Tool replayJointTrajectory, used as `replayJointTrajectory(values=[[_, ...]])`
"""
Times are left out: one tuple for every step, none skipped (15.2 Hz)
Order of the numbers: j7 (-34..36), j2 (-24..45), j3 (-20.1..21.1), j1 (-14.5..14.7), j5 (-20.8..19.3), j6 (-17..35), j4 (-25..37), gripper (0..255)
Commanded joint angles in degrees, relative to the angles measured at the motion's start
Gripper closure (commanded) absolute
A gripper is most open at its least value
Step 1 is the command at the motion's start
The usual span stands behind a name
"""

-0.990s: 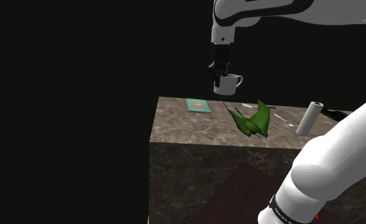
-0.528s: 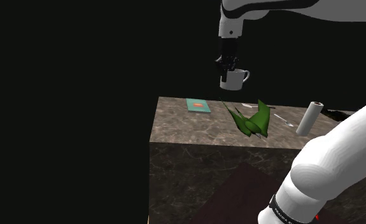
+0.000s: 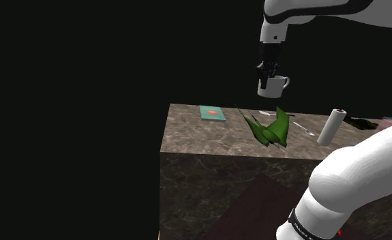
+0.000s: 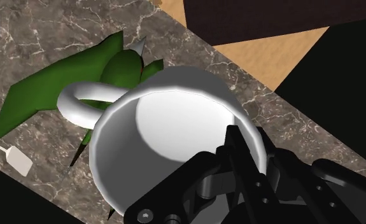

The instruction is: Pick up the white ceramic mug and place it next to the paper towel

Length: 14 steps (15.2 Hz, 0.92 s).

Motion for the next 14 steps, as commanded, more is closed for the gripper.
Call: replayJointTrajectory(values=[[-2.85,-1.37,-2.04,-1.07,-1.41,0.13,-1.07,255],[-4.14,-1.95,-2.97,-1.56,-2.07,0.11,-1.41,255],[-5.43,-2.47,-3.93,-2.04,-2.74,0.11,-1.68,255],[-6.74,-2.93,-4.90,-2.51,-3.42,0.11,-1.89,255],[-8.05,-3.33,-5.89,-2.98,-4.09,0.12,-2.04,255],[-9.38,-3.67,-6.89,-3.44,-4.77,0.14,-2.13,255],[-10.72,-3.96,-7.91,-3.90,-5.44,0.18,-2.16,255],[-12.08,-4.18,-8.95,-4.34,-6.11,0.23,-2.13,255],[-13.44,-4.34,-10.00,-4.78,-6.77,0.30,-2.03,255],[-14.82,-4.44,-11.07,-5.20,-7.41,0.39,-1.88,255],[-16.21,-4.47,-12.16,-5.61,-8.03,0.49,-1.66,255],[-17.61,-4.44,-13.26,-6.00,-8.64,0.60,-1.39,255],[-19.03,-4.35,-14.39,-6.37,-9.23,0.74,-1.05,255],[-20.45,-4.19,-15.54,-6.72,-9.79,0.89,-0.66,255]])
